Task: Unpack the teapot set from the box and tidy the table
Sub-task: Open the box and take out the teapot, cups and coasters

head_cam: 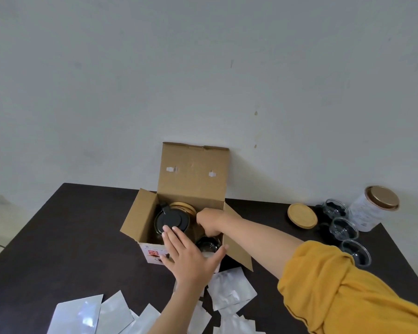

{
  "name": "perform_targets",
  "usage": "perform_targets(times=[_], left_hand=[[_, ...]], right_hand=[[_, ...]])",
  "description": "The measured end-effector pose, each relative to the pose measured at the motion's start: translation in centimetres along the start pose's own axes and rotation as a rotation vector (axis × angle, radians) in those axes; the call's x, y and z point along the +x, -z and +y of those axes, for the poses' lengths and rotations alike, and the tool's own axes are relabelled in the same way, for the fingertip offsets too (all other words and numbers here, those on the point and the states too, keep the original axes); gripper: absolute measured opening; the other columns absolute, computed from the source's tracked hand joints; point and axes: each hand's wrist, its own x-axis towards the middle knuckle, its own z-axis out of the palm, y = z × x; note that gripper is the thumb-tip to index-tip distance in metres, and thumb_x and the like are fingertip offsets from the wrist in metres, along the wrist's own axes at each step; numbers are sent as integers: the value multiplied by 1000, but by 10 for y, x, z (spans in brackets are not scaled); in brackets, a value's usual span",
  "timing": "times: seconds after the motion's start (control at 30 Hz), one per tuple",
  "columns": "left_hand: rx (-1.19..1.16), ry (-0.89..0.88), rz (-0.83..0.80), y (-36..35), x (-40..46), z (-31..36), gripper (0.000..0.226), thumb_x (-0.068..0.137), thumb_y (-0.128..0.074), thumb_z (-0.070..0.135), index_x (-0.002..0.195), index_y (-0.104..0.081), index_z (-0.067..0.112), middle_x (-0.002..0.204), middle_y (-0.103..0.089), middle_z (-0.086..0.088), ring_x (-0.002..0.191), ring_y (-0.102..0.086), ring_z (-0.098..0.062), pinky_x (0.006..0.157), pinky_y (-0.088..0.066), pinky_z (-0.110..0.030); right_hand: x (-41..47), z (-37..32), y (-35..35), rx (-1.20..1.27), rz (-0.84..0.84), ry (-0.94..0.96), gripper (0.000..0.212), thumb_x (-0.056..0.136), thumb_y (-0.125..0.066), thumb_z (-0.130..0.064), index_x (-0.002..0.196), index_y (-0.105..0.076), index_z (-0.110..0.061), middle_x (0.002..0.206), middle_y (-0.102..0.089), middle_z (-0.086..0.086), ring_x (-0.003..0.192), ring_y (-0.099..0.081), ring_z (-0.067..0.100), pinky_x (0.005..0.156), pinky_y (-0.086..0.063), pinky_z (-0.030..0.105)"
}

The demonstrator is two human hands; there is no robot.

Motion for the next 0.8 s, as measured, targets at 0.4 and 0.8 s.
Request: perform_targets(times=[0.4,0.8], left_hand=[[-1,32,-46,4,-4,1,144,50,-24,102,149,-3,0,158,5,-17,146,3,-31,107,-20,-62],[30,71,-68,18,-10,8,147,43,-13,102,149,4,3,158,9,-14,146,9,-28,111,-16,-58]], right_hand=[[-28,33,42,244,348,21,20,82,-55,3,93,-70,-2,89,-68,14,79,-62,27,67,-52,32],[-157,137,23,205,493,-148,31,89,-44,-9,110,-66,-13,107,-65,6,94,-59,22,80,-49,35]])
